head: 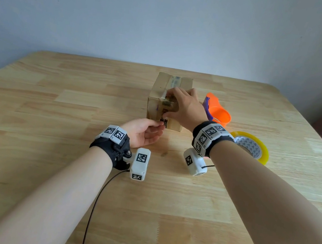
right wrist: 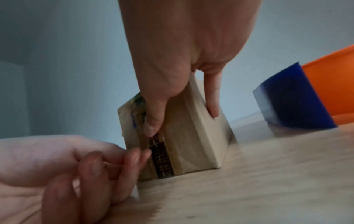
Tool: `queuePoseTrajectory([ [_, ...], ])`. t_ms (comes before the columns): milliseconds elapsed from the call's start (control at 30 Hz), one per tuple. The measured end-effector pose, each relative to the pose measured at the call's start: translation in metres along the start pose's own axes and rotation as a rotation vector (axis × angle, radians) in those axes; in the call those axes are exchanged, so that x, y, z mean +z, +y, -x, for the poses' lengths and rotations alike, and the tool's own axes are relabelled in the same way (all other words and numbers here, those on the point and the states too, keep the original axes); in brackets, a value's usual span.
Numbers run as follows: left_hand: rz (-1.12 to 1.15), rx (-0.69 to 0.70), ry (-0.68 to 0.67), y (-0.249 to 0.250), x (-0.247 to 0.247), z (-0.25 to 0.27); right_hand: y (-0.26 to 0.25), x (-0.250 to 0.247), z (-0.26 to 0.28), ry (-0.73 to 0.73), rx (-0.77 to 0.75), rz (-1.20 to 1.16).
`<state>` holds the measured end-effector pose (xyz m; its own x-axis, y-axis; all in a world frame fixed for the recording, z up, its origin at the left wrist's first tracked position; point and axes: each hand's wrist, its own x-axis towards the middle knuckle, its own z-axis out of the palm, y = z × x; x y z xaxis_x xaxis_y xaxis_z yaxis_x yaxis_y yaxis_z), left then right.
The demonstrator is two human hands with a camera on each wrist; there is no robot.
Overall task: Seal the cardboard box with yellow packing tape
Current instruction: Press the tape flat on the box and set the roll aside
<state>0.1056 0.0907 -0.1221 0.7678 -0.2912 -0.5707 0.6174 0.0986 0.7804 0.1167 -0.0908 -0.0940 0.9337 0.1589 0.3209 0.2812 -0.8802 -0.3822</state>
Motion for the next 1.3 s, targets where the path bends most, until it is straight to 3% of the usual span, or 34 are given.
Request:
queuePoseTrajectory([
  [133,0.001,0.008,0.011,0.0,0.001,-0.001,0.008,-0.004,0.002,-0.043,-0.014,-0.057],
  [333,0.002,0.003,0.012,-0.001,-0.001,0.0,-0.011,0.008,-0.004,0.105,0.04,-0.01],
  [533,0.06,-0.015,-0.027,0.0,-0.006,0.001,-0.002,0.001,-0.001,-0.002,0.002,0.036],
  [833,0.039,-0.007,-0.056,0.0,-0.006,-0.001,-0.008,0.005,-0.008,0.108,0.067,-0.071],
  [967,0.045,-0.017,-0.072,0.001,-0.008,-0.004,0.002,-0.001,-0.01,0.024,0.062,-0.203],
  [1100,0.042,-0.03,-0.076,0.002,-0.008,-0.005,0.016,-0.009,-0.008,-0.011,-0.049,-0.395],
  [1300,0.055,-0.028,-0.034,0.002,-0.005,-0.001,0.012,-0.013,-0.004,-0.066,-0.082,-0.302],
])
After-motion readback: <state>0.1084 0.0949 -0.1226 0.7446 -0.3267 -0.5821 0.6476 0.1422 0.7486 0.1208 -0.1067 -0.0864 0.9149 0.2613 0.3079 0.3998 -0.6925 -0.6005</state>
